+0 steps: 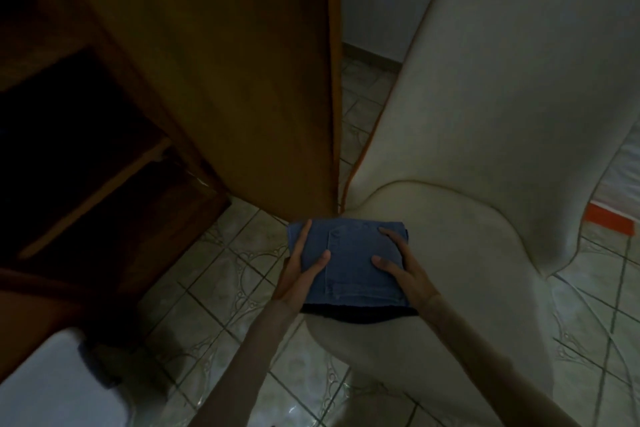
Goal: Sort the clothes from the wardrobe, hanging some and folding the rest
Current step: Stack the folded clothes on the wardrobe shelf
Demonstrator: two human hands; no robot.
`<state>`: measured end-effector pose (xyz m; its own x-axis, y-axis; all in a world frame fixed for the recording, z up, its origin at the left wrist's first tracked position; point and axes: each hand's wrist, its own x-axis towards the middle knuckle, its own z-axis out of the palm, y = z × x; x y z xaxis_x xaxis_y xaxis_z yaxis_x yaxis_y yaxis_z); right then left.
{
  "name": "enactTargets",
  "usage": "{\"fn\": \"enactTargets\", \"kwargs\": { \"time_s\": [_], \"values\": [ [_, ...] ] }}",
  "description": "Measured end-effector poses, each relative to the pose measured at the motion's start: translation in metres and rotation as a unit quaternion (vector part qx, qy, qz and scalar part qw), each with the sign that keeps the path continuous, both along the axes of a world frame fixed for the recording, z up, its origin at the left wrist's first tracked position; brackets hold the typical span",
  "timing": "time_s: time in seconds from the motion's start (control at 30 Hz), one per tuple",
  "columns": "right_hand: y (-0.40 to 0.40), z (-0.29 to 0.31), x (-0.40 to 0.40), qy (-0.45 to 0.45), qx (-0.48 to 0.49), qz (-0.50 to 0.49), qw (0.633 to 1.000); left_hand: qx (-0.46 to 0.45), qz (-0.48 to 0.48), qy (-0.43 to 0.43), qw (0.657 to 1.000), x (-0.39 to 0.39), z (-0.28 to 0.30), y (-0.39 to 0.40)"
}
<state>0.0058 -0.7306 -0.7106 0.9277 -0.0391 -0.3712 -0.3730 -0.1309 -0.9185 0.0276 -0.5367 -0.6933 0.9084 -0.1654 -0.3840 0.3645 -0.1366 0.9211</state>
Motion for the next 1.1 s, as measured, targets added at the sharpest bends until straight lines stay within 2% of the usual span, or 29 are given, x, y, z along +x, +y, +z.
{"fn": "enactTargets", "kwargs": {
  "time_s": [0.3,0.37,0.53,0.67,0.9,1.1],
  "values": [
    [0.139,0.114,0.048,-0.057,0.042,0.097,0.993,0.034,0.099,-0.084,0.991,0.006,0.126,0.138],
    [0.172,0.15,0.06,-0.071,0.056,0.107,0.99,0.055,0.108,-0.111,0.986,0.011,0.162,0.172],
    [0.251,0.254,0.09,-0.12,0.082,0.128,0.981,0.037,0.126,-0.155,0.979,0.031,0.26,0.25],
    [0.305,0.339,0.118,-0.187,0.088,0.128,0.97,0.042,0.141,-0.214,0.966,0.055,0.344,0.303],
    [0.364,0.471,0.163,-0.308,0.083,0.141,0.937,0.052,0.169,-0.318,0.931,0.092,0.465,0.361],
    [0.38,0.544,0.21,-0.347,0.058,0.147,0.925,0.068,0.19,-0.378,0.904,0.134,0.535,0.376]
  ]
}}
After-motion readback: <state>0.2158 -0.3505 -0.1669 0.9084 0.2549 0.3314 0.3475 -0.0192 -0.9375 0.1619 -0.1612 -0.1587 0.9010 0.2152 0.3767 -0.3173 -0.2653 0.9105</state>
